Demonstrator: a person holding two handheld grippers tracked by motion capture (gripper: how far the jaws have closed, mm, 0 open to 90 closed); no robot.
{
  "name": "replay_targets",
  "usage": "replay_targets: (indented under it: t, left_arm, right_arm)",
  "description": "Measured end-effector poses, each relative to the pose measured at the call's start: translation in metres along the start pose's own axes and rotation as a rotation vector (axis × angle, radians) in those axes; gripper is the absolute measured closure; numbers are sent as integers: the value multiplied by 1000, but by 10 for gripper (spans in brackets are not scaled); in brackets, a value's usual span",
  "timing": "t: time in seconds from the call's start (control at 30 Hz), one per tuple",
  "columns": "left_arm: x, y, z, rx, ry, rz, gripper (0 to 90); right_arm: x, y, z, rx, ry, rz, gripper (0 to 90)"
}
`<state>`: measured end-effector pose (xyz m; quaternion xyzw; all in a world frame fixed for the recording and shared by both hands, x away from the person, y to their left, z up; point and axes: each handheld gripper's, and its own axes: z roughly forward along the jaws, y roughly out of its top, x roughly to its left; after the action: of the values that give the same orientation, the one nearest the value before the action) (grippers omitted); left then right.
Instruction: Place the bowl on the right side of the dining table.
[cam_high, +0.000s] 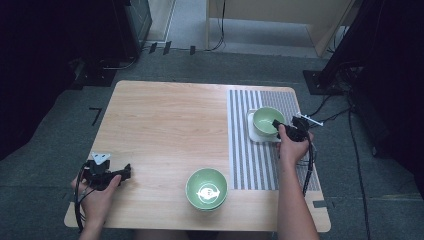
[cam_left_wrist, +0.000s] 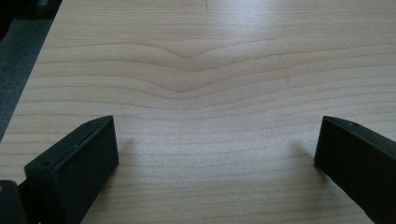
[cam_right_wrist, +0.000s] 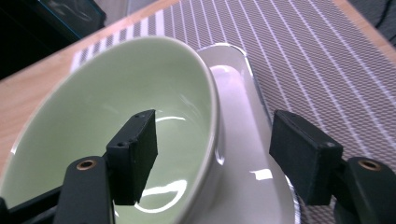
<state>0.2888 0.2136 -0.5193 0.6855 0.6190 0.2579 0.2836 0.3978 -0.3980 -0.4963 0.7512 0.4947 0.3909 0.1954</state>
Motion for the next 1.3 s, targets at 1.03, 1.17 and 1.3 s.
replay_targets:
  t: [1.03,1.17,1.3]
  left_arm:
    - [0,0,0,0,0,0,0]
    - [0,0,0,0,0,0,0]
    - [0,0,0,0,0,0,0]
  right_arm:
    - [3,-19,-62,-138,69,-293,177]
    - [0,-26,-71,-150,83,-299,174]
    - [-2,-31,-76,-156,80,-310,174]
